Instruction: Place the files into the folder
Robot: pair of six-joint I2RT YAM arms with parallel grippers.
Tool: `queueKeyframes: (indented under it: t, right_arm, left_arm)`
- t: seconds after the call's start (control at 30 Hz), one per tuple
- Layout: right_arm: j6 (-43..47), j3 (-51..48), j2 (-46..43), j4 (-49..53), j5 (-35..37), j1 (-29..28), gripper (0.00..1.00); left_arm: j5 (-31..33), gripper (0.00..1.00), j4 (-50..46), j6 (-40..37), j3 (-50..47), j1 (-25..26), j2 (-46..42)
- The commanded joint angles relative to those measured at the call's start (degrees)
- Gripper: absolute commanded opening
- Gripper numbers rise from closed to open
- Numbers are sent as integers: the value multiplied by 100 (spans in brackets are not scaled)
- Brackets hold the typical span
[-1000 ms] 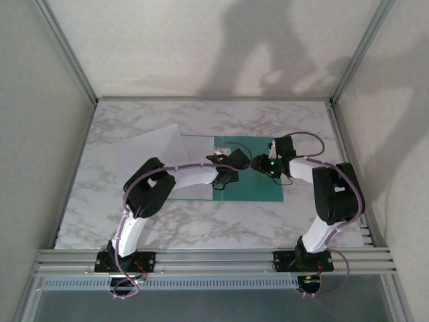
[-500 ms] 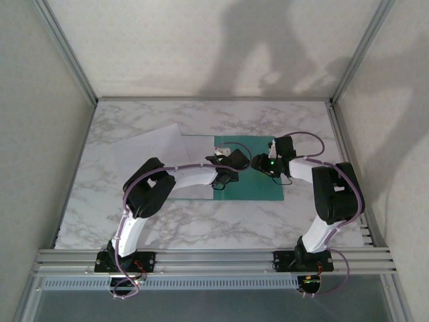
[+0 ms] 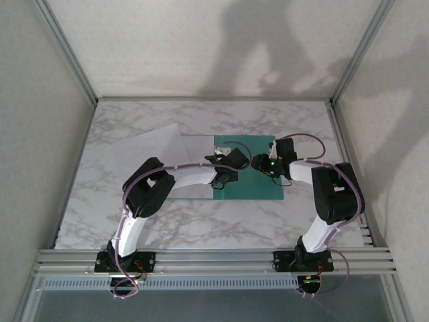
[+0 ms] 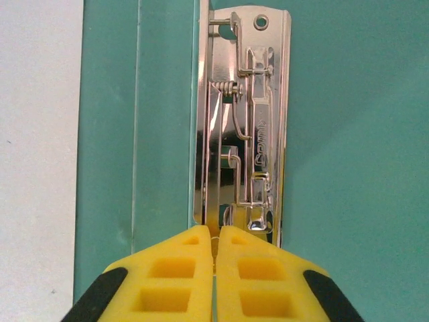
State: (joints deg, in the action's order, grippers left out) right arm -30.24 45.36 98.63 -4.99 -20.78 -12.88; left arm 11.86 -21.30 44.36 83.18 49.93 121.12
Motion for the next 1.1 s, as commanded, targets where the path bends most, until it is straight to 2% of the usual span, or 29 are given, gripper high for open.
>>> queueKeyframes:
  t: [0.0,0.4,0.77,1.07]
  right_arm:
    - [-254,-297,388,418,-468,-291,47]
    - [-411,-621,595,234,-413,-446,47]
    - [-499,-663,672,168,-356,-558,48]
    - [-492,-626,639,249,-329,-567,48]
  left_arm:
    - [-878,8,331,-146,-92,68,314]
    - [-1038,8,552,-140,-204,93,404]
    - [-1484,8,794,-209,-221,111,171]
    - [-1150,9,338,-178,123,82,-52]
